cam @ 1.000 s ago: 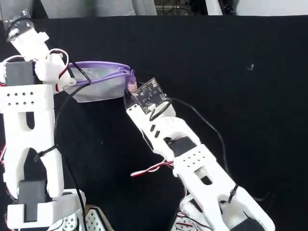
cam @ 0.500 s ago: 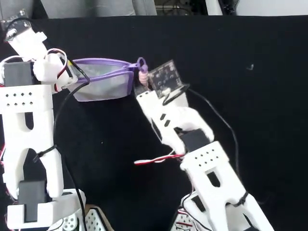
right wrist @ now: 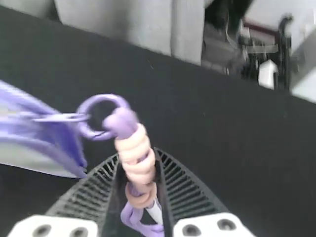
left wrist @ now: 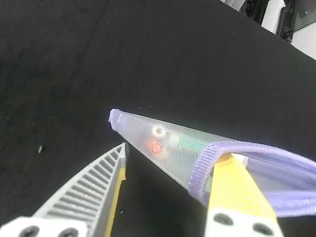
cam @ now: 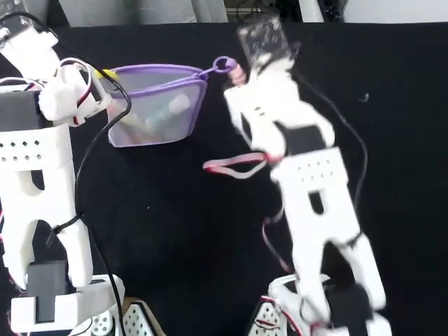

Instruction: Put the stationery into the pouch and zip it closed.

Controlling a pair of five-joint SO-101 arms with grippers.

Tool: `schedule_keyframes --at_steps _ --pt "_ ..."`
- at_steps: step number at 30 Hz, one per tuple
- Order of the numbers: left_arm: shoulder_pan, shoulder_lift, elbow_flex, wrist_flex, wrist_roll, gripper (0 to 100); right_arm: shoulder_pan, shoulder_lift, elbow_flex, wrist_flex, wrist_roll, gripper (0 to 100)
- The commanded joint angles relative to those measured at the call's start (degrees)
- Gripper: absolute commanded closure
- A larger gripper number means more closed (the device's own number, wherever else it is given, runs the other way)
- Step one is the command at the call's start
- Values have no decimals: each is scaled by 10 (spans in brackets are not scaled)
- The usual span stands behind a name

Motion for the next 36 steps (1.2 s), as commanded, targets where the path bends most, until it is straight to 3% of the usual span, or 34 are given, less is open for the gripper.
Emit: schedule_keyframes --at_steps 1,15,21,27,36 --pt "-4 -10 -50 -8 2 734 62 88 -141 65 -1 988" --pt "-2 -10 -99 -82 -14 705 98 139 -203 165 92 988" --pt "37 -10 -112 -50 -35 559 98 138 -203 186 105 988" --pt "63 -10 -112 -28 -38 550 98 138 -204 200 105 988" --pt "31 -10 -96 0 -39 550 116 139 -315 301 153 988"
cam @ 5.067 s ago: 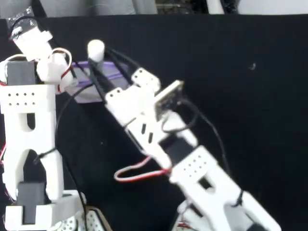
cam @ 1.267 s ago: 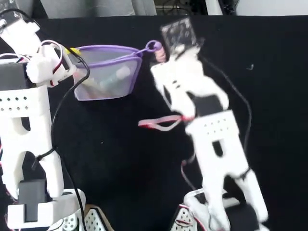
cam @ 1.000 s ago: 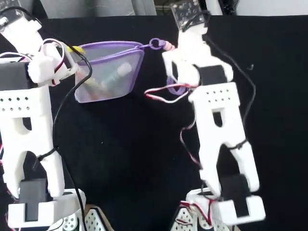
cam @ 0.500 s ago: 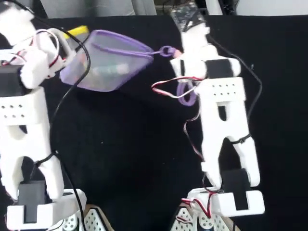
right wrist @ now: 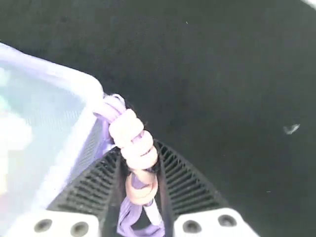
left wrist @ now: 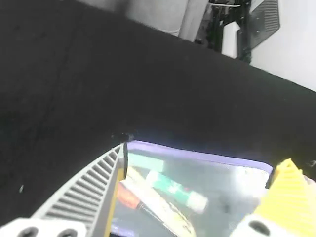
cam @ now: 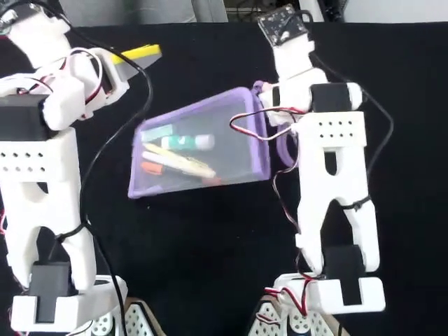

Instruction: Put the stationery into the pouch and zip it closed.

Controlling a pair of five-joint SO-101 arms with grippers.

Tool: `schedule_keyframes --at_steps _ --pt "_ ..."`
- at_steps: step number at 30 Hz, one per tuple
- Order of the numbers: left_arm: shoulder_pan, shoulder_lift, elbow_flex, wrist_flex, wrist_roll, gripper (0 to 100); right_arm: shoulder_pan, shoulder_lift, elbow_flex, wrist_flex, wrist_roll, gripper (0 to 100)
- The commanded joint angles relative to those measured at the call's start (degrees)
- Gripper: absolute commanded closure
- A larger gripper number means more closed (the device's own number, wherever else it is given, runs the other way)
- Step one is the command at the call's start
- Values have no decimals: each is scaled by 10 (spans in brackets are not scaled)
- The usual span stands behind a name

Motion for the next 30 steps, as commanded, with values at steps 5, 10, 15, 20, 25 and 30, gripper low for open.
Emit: schedule_keyframes --at_steps 5,10,15,20,25,30 --pt "-14 -9 29 12 -8 550 26 0 -209 56 20 988" --pt "-10 -9 84 11 -8 550 11 0 -299 76 18 988" --pt "-9 -9 127 11 -8 550 -29 0 -349 75 17 988" --pt "18 -9 181 11 -8 550 -62 0 -355 51 17 988" --pt "23 -9 196 11 -8 550 -62 0 -355 47 18 988" --pt "28 -9 197 7 -8 550 -71 0 -359 90 20 988"
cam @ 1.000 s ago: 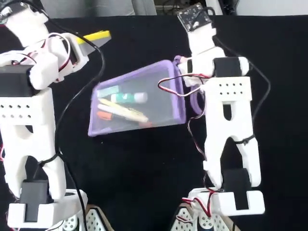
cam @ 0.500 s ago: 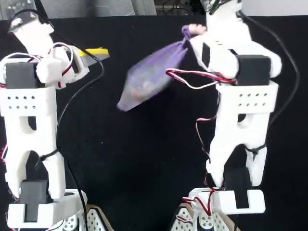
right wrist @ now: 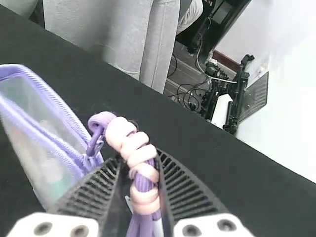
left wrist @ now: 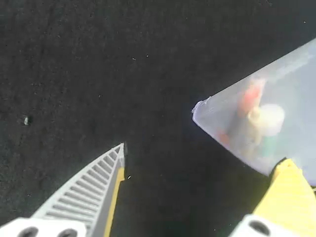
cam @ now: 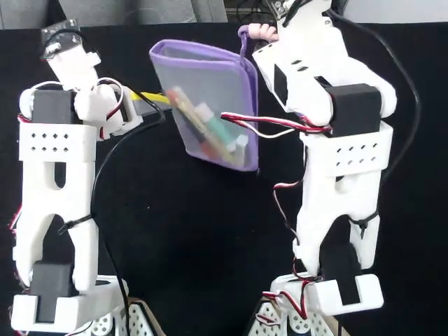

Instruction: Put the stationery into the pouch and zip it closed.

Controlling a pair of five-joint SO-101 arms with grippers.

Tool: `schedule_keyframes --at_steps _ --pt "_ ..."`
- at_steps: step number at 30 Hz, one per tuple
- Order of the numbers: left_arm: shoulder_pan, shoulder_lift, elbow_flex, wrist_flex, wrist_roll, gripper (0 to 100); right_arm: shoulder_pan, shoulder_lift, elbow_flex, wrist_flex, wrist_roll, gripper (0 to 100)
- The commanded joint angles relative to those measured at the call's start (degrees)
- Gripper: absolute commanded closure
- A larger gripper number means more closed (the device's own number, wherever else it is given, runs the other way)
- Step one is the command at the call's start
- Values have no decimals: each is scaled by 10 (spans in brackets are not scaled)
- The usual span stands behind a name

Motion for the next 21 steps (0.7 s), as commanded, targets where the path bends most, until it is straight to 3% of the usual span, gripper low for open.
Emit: schedule_keyframes --at_steps 1,6,12,21 --pt "10 -7 -5 -3 -8 550 -30 -9 -37 30 4 988" --pt "0 -3 7 -33 -8 550 -77 -10 -38 84 4 988" --pt "-7 -4 83 -200 -5 550 -88 -10 -66 149 4 988" --pt "107 -3 175 -440 -4 550 -79 -28 -110 186 23 988"
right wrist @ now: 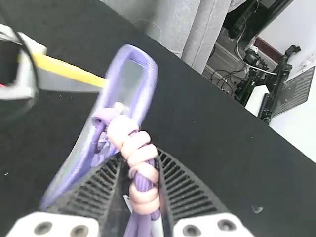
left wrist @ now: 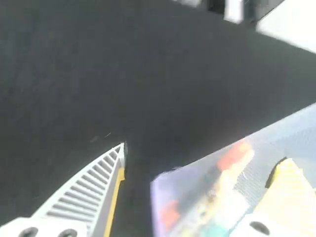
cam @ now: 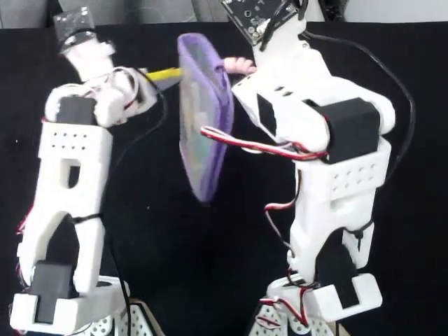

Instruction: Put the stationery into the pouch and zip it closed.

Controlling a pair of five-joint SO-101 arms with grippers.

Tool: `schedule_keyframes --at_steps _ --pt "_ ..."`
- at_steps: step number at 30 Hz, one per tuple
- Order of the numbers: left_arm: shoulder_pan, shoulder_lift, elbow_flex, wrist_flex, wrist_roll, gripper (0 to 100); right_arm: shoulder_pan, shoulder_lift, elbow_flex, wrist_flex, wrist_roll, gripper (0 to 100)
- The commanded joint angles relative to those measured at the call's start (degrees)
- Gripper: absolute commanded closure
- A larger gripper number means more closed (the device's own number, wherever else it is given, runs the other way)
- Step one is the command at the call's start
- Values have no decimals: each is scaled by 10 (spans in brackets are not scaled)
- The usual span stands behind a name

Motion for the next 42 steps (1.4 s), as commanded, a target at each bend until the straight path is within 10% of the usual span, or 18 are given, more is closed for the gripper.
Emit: schedule_keyframes --at_steps 1,22,34,42 --pt "84 -4 40 -114 -6 550 -1 -28 -19 17 29 988" --pt "43 -273 175 1 -70 549 70 -24 110 -23 32 988" --pt "211 -606 376 32 -110 550 -38 -28 106 -24 31 988" --pt "175 -789 558 -48 -110 550 -116 -23 69 -36 18 988"
